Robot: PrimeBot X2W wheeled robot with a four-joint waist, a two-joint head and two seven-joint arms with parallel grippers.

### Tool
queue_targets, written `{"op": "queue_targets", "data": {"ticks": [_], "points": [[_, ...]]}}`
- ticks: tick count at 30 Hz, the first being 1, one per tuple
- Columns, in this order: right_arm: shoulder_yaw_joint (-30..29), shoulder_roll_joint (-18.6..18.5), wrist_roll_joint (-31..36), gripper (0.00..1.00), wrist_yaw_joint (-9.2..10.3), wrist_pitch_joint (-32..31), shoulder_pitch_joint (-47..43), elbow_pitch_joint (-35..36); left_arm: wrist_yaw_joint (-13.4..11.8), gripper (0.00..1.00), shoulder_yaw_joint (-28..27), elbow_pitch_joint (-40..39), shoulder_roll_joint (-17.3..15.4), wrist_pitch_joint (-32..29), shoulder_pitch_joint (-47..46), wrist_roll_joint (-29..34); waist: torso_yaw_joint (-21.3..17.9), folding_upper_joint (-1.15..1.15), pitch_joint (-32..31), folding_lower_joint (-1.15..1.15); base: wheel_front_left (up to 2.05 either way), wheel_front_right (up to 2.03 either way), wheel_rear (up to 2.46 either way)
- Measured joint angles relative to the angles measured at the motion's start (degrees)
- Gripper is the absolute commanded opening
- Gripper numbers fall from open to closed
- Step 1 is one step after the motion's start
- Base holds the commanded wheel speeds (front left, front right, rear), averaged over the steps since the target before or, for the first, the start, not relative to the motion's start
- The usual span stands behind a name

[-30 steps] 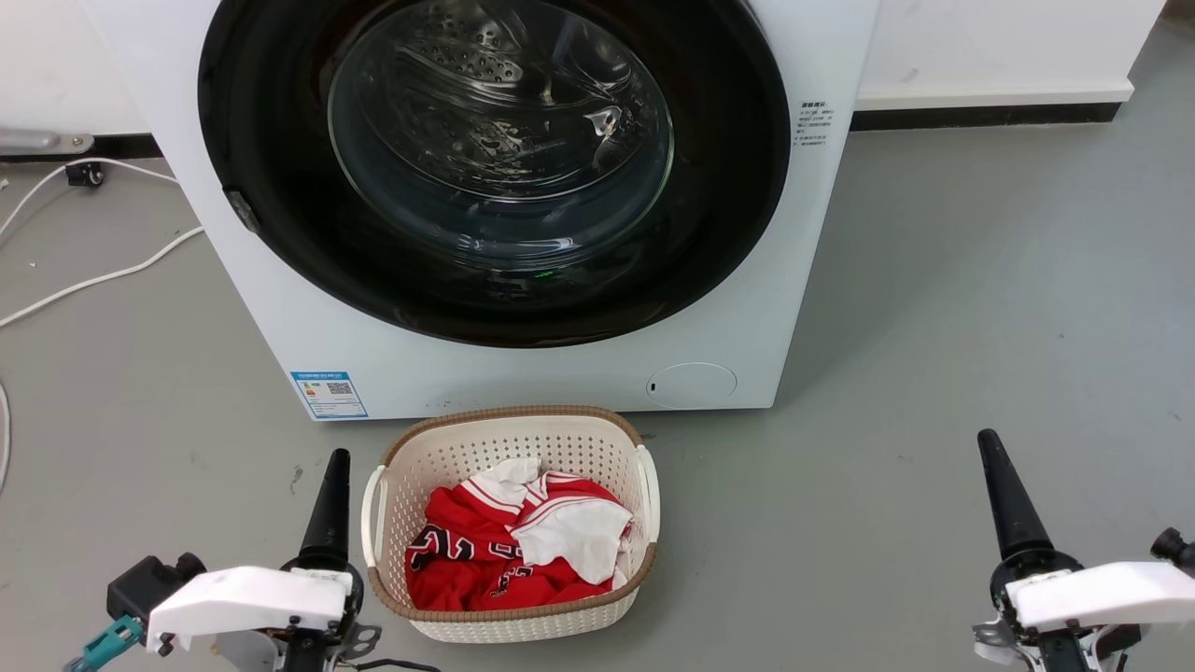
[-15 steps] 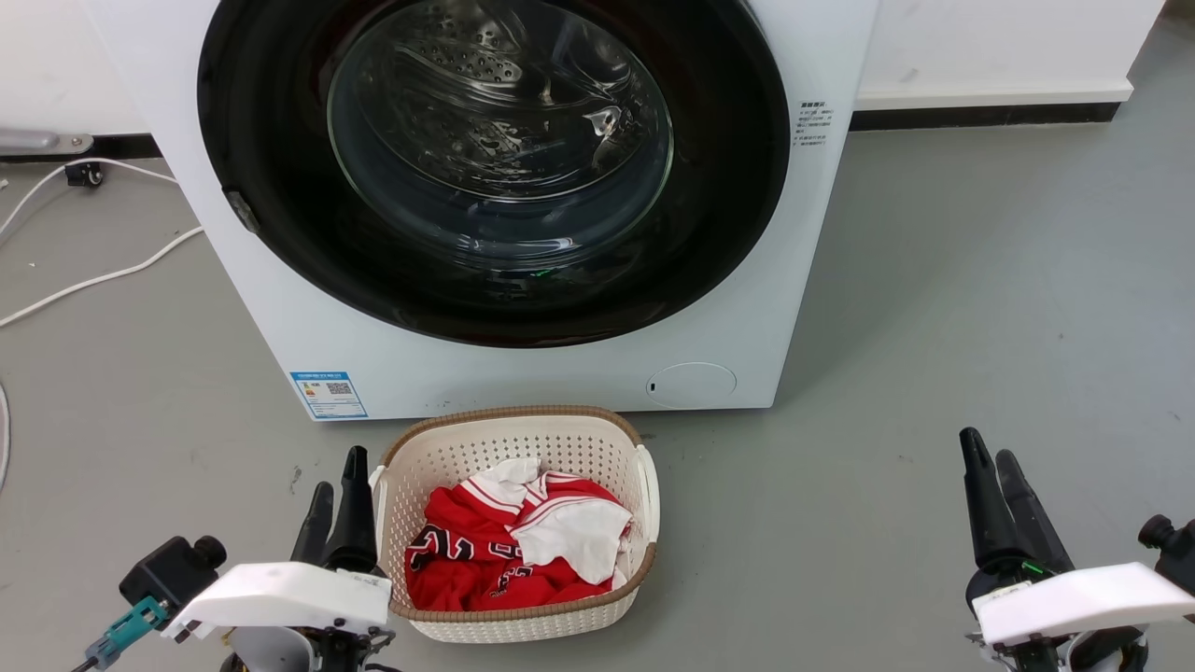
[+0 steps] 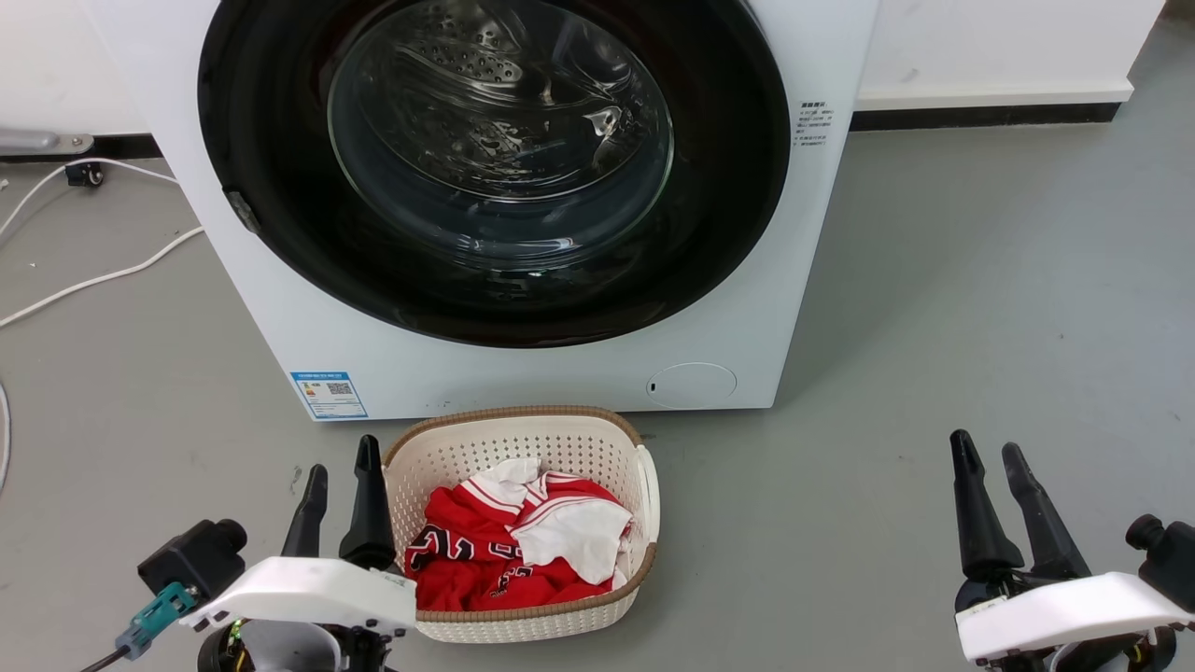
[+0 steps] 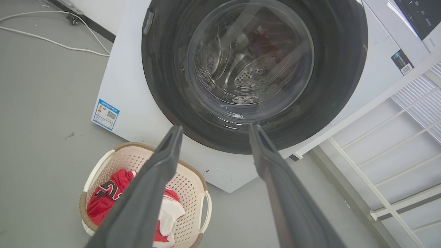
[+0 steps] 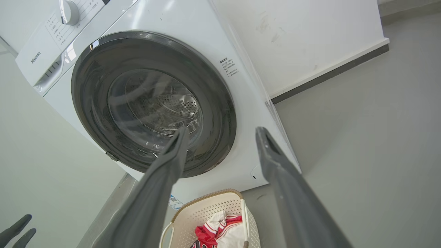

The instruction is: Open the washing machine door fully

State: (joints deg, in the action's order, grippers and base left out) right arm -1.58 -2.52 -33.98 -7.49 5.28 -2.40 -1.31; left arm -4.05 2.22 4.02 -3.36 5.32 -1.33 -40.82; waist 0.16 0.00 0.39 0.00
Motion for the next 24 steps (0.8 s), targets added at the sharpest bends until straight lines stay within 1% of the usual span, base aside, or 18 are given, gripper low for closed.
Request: {"op": "queue_targets", "data": {"ticks": [16,24], "points": [[0.02,-0.04,9.69,1.0,0.0,2.66,-1.25,2.46,-2.5,1.0,2.82,-1.53,-0.8,2.61,0.83,10.58,0.18,0.0,-0.05,0.0,0.0,0.0,0.0],[0.25,-0.07,13.44,1.0,0.0,3.8,-2.19,3.14,-2.94,1.0,3.58,-1.85,-0.89,3.89,1.13,15.04,0.23,0.0,-0.09,0.0,0.0,0.0,0.0]]}}
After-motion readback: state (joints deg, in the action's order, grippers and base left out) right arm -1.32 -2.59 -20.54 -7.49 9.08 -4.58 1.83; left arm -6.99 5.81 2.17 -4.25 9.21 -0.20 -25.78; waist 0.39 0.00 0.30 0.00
